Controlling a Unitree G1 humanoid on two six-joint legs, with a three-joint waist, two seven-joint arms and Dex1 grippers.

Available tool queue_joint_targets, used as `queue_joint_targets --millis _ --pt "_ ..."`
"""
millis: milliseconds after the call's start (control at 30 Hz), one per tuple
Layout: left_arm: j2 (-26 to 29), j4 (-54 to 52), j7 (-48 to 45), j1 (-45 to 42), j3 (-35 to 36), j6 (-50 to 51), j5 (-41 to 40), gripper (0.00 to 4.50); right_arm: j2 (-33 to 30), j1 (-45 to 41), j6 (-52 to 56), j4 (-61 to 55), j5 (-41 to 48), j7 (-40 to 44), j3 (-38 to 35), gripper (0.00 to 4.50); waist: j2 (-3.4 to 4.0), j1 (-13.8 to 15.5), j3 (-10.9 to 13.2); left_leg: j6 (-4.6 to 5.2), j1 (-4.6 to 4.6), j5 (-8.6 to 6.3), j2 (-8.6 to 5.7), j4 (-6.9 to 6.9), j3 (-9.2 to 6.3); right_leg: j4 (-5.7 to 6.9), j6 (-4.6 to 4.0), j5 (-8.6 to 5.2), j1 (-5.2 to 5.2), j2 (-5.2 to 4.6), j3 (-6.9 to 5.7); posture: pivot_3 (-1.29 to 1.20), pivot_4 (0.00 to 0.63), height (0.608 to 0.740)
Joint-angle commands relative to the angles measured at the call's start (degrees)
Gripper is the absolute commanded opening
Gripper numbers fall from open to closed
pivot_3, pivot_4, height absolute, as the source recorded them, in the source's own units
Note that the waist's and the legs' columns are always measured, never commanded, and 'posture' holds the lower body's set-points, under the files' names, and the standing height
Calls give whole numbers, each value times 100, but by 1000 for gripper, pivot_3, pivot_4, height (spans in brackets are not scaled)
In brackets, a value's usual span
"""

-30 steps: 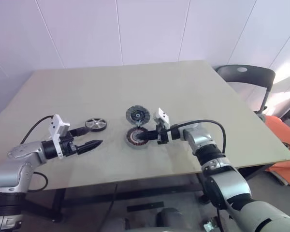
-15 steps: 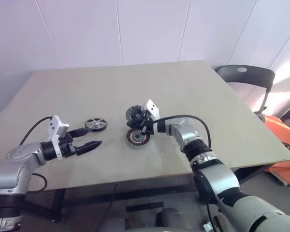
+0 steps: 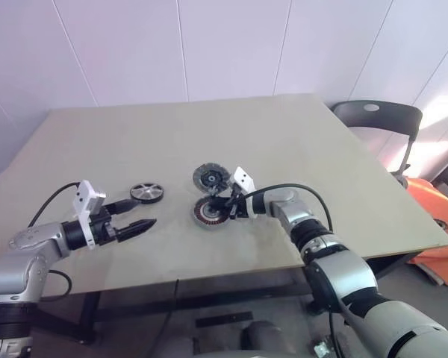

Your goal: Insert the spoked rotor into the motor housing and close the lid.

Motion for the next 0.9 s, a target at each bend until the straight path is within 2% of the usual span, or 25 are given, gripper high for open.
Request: queue_joint_targets --millis 33,333,433,633,900 --pt "30 -138 22 -105 164 -71 -45 4482 -14 -104 -143 119 -98 -106 18 26 0 0 0 0 0 0 0 0 0 0 0 0 1 0 0 0 0 740" --pt "39 -103 5 -112 160 -82 -35 4482 -102 -29 -993 296 -625 -535 392 26 -2 4 -2 0 4 0 -1 2 -1 -1 0 0 7 -1 -1 0 0 740" --pt "32 -98 2 -114 159 -83 -38 4482 -39 -118 -761 333 -318 -416 114 26 -3 4 -2 0 10 0 -1 3 -1 -1 0 0 13 -1 -1 0 0 740" --pt "25 -116 18 -112 166 -82 -42 4482 -1 -471 408 40 753 385 -771 26 0 3 0 0 3 0 0 3 -3 -2 0 0 9 -2 -1 0 0 740" --pt "168 -173 159 -14 457 19 -101 4482 -323 -459 932 -540 939 948 -818 26 1 4 1 0 -4 0 1 -5 -4 -5 0 0 -2 -3 -2 0 0 740"
